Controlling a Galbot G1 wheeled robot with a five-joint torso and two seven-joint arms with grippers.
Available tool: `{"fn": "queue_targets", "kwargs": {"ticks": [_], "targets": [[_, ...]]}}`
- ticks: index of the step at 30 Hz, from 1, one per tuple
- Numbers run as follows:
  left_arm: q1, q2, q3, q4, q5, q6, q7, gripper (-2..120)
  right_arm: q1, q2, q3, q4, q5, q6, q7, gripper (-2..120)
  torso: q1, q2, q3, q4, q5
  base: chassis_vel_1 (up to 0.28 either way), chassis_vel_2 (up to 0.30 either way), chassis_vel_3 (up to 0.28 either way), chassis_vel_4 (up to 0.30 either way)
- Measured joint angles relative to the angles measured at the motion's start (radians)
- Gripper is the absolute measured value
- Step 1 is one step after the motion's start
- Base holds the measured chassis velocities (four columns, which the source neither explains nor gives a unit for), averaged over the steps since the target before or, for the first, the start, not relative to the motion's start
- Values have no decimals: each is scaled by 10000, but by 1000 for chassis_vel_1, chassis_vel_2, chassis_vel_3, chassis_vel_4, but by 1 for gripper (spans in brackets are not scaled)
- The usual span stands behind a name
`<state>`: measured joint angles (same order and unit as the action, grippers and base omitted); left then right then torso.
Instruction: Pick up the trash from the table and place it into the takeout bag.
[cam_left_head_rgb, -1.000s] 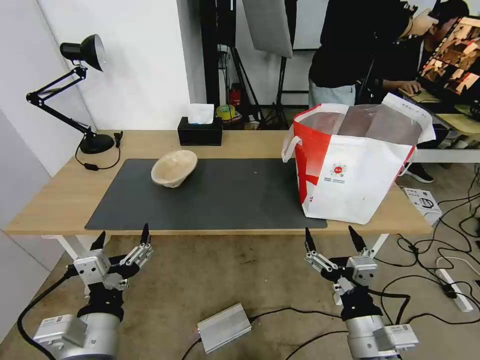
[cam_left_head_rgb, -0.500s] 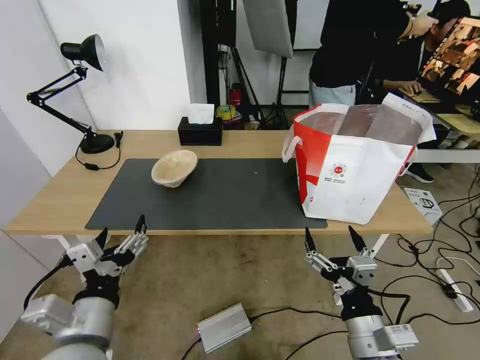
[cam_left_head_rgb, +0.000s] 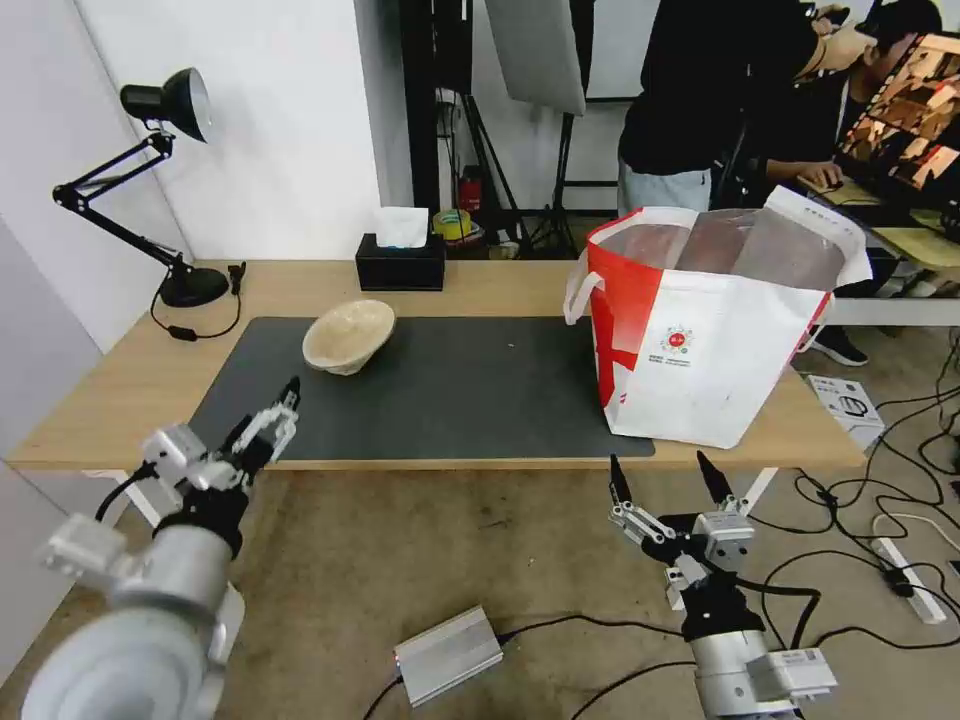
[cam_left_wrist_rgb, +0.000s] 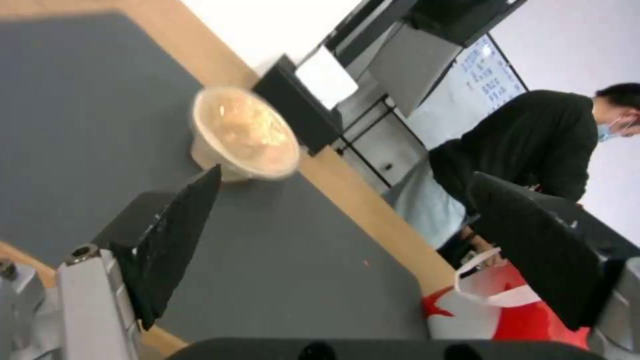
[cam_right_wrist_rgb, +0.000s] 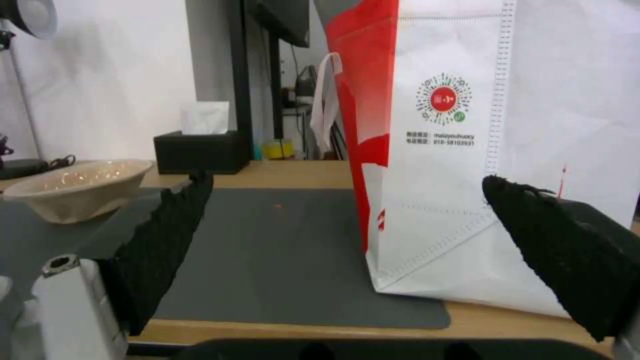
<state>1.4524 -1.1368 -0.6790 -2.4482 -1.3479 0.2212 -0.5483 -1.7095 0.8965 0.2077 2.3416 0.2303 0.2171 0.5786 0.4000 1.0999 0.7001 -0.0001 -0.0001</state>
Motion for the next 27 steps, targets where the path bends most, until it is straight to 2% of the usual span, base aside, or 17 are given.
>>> {"fn": "queue_targets", "kwargs": {"ticks": [2, 7, 10, 12, 14, 22, 27], "targets": [[-514, 222, 38, 281, -825, 60, -274, 100, 0, 0, 0, 0, 0, 0, 0, 100, 0, 0, 0, 2, 1, 0, 0, 0, 0], [-1117, 446, 119, 606, -1559, 81, -730, 100, 0, 0, 0, 0, 0, 1, 0, 100, 0, 0, 0, 1, 0, 0, 0, 0, 0], [-1735, 659, 121, 887, -2680, 134, -1575, 100, 1, 0, -1, 0, 0, 1, -1, 100, 0, 0, 0, 1, 0, 0, 0, 0, 0], [-1836, 701, 122, 946, -2818, 138, -1719, 100, 0, 0, 0, 0, 0, 1, 0, 100, 0, 0, 0, 0, 1, 0, 0, 0, 0], [-2183, 943, 123, 1223, -3327, 164, -2155, 100, 0, 0, 0, 0, 0, 2, 0, 100, 0, 0, 0, 2, 0, 0, 0, 0, 0], [-2859, 1401, 251, 1806, -3744, 496, -3090, 100, 0, 0, 0, 0, 0, 2, -1, 100, 0, 1, 0, 1, 1, 0, 0, 0, 0], [-3240, 1575, 363, 2210, -3960, 516, -3363, 100, 0, 0, -1, 0, 0, 2, 0, 100, 0, 1, 0, 2, 1, 0, 0, 0, 0]]}}
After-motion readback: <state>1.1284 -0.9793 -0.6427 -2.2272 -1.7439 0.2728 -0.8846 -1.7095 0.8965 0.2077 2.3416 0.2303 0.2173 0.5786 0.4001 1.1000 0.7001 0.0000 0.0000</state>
